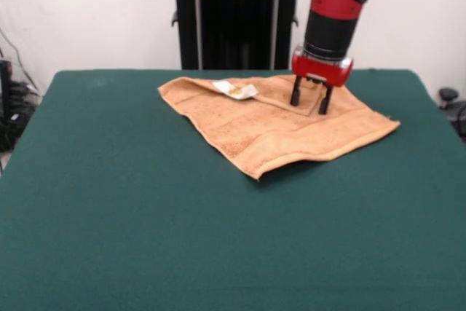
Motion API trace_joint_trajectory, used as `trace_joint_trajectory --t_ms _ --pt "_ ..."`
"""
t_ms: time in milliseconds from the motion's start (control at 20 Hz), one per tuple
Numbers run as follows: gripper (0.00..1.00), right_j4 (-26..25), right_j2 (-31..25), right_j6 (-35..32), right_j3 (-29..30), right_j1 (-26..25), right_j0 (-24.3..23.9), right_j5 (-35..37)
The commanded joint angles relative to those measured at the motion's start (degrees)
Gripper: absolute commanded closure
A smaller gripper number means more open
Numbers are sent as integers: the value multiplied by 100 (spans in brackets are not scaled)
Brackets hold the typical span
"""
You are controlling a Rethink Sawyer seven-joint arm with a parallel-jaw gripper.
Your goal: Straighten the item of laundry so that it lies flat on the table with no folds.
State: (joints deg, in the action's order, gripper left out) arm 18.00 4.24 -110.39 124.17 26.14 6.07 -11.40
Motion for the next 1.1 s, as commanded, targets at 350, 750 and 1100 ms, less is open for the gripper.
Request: trace_joint_trajectory --t_ms 350,750,1100 --pt "0 281 -87 -905 -1218 -1288 129 -373" --pt "0 231 -83 -889 -1237 -1284 110 -332" --pt "100 165 -90 -791 -1285 -1262 79 -250"
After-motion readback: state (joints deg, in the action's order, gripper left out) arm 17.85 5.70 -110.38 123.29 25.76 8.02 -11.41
